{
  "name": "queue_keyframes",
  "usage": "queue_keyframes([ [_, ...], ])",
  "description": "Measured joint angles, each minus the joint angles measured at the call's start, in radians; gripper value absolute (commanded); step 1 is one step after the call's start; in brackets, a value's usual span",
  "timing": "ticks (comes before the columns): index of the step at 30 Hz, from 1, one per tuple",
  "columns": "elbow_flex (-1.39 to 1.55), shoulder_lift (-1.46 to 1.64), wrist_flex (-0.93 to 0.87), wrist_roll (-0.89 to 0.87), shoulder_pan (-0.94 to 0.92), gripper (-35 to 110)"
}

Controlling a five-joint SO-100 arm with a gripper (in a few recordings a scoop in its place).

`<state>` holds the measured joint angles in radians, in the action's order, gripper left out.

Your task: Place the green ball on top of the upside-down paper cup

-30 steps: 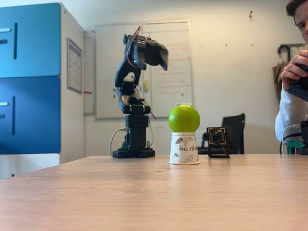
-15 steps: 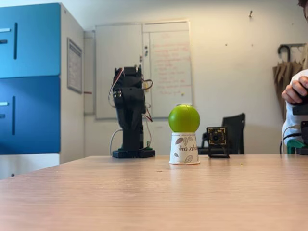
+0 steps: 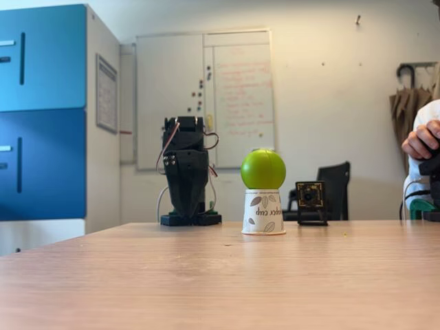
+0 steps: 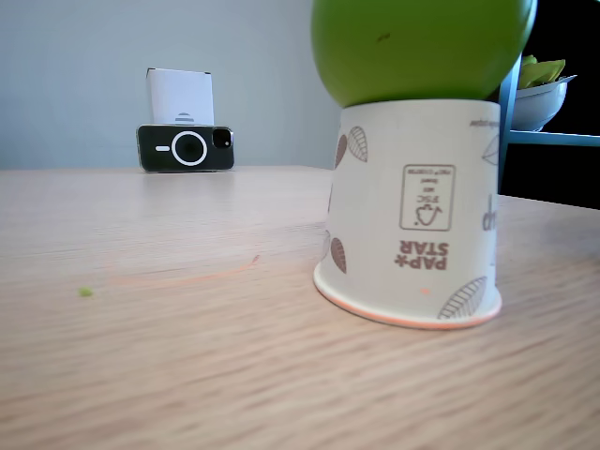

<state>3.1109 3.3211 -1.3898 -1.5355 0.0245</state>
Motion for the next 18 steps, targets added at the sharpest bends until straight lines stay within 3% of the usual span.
queue_keyframes([
  [18,0.0,0.0,0.006,0.048,0.0,0],
])
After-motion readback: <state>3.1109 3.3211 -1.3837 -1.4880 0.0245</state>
